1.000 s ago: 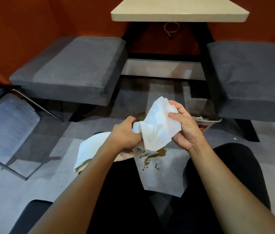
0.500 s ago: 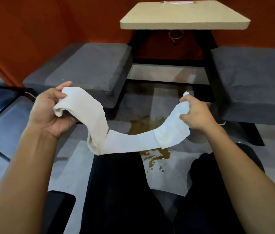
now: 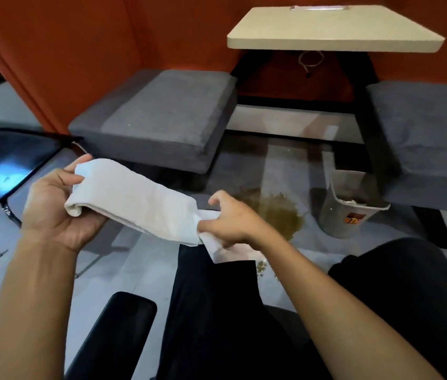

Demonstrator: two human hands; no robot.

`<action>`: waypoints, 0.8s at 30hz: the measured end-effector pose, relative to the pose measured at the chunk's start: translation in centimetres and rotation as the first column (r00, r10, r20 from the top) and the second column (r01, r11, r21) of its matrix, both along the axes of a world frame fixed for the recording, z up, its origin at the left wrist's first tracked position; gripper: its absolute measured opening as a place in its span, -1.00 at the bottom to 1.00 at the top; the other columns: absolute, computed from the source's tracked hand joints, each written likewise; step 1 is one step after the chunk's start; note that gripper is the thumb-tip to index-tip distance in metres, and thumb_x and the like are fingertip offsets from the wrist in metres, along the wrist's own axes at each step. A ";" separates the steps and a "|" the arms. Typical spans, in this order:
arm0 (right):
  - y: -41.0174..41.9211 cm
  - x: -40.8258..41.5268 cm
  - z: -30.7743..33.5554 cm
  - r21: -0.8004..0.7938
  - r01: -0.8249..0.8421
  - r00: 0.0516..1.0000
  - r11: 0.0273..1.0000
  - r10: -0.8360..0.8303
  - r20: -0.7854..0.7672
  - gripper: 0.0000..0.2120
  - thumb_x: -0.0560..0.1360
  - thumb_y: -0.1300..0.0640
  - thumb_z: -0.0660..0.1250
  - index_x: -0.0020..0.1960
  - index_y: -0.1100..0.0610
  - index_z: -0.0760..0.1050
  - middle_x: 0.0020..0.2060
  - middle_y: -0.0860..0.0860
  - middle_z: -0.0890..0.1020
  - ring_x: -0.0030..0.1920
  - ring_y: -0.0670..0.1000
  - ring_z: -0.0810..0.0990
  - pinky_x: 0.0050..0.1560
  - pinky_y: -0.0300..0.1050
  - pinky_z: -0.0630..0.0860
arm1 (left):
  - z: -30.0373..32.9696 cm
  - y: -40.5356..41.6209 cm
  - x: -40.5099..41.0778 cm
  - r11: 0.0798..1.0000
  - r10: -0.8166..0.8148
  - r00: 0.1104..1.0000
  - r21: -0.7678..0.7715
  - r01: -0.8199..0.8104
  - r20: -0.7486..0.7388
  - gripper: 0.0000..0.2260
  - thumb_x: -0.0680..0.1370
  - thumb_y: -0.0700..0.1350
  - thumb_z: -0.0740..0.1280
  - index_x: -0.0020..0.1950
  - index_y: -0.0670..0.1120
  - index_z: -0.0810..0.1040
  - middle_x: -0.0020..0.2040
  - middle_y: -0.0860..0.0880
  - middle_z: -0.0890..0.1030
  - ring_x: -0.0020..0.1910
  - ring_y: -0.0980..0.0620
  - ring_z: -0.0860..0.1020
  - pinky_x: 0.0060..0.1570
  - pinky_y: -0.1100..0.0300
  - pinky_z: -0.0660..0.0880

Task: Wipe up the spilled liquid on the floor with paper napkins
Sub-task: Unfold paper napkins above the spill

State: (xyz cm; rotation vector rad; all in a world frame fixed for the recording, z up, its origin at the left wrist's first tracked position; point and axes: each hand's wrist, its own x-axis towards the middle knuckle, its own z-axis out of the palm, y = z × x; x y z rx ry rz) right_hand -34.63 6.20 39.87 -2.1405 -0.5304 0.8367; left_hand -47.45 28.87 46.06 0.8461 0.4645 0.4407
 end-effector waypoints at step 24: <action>-6.1 9.0 -3.8 0.135 -0.104 0.994 0.985 0.108 -0.025 -0.75 0.42 0.03 0.60 -0.06 0.19 0.70 -0.22 0.12 0.74 -0.27 0.02 0.63 -0.25 -0.11 0.51 | -7.8 1.6 2.2 0.996 -0.092 0.954 -0.019 0.090 -0.284 -0.56 0.34 -0.26 0.18 0.15 -0.04 0.61 0.14 -0.13 0.64 -0.06 -0.14 0.64 -0.25 0.02 0.66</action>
